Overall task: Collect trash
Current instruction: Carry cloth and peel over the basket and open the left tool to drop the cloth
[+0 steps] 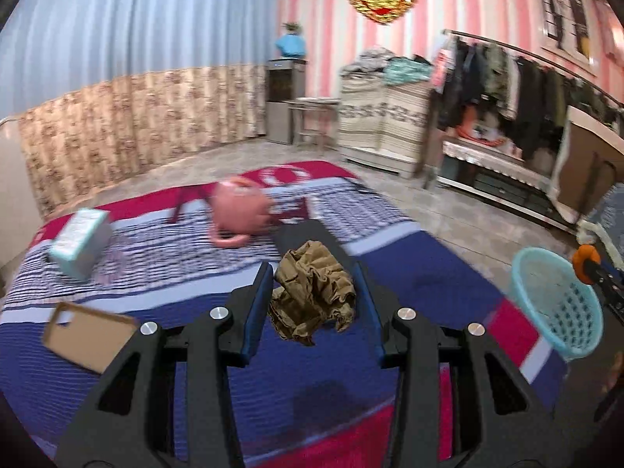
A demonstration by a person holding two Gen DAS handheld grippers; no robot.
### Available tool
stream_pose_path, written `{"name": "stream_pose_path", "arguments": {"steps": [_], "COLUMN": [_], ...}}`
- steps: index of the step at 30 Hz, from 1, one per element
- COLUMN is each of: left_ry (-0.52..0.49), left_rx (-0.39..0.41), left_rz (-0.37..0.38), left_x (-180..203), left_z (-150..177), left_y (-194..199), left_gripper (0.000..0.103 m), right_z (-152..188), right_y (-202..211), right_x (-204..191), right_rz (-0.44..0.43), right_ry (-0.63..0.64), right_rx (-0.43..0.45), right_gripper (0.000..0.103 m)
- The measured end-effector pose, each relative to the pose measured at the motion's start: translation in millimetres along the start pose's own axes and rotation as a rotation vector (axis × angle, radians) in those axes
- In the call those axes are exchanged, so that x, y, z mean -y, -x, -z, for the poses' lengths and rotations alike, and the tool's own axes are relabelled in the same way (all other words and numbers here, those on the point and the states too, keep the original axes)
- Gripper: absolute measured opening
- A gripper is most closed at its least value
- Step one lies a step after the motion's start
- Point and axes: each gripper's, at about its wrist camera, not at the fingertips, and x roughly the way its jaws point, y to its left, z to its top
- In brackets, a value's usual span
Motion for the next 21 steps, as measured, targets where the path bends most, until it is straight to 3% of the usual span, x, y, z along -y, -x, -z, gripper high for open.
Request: {"name": "stream_pose_path", "arguments": {"steps": [5, 10, 17, 21], "left_ry": [-0.054, -0.113, -0.149, -0.184], "left_rx": [-0.004, -0.023, -0.094, -0.111], "left_rz": [0.098, 0.204, 0.350, 0.389], "left_x": [65, 129, 200, 230], "left_z": [1, 6, 9, 15], "left_y": [-15, -33, -67, -77], "left_gripper": [0.041, 0.041, 0.041, 0.041], "right_z": [7, 11, 14, 15], "right_y": [0, -3, -17, -20], "right_x": [48, 72, 85, 100], "right_rz": [0.092, 0.154, 0.165, 0.192], "right_ry": [-0.057, -0.065, -0.087, -0.115], "right_rx": [0.004, -0.007, -0.028, -0.028], "right_gripper": [0.026, 0.026, 0.026, 0.026]}}
